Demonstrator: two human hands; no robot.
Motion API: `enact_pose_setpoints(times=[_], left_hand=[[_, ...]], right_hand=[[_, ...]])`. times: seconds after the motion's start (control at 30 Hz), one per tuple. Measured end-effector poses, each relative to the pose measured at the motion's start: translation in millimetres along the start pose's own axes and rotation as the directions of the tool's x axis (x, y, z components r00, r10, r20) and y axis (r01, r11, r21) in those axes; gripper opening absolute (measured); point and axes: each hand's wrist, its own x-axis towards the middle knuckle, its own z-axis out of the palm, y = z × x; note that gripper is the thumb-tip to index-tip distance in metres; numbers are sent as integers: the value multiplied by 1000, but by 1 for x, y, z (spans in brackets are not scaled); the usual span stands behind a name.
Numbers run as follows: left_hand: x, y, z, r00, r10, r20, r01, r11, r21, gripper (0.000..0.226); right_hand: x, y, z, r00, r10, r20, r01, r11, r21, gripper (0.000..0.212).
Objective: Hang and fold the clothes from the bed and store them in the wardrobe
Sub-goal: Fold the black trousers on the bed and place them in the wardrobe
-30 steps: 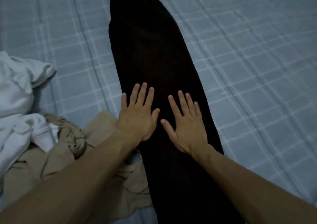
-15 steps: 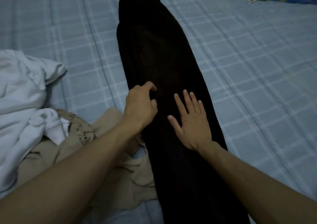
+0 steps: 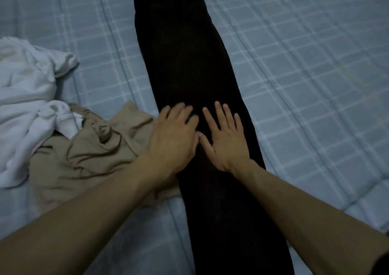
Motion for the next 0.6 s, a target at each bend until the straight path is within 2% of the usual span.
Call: enact_pose_setpoints(times=[0.07,0.17,0.33,0.47,0.6], left_hand=[[-29,20,6,995,46,89,-51,997,58,55],[-70,33,5,983,150,103,-159,983,89,57],[-140,73,1,927,334,170,-337,941,-8,54],[-195,102,2,870,478,123,-472,878,-77,55],[-243,106,10,844,511,164,-498,859,-117,71]], right_hand=[[-1,2,-6,999,-28,43,28,1000,-5,69],[-26,6,-14,988,-114,103,111,993,41,67],[-150,22,-23,959,-257,123,252,966,57,64],[-230,35,-22,939,-301,166,298,954,41,65],[-291,55,-20,912,-376,164,360,926,116,73]])
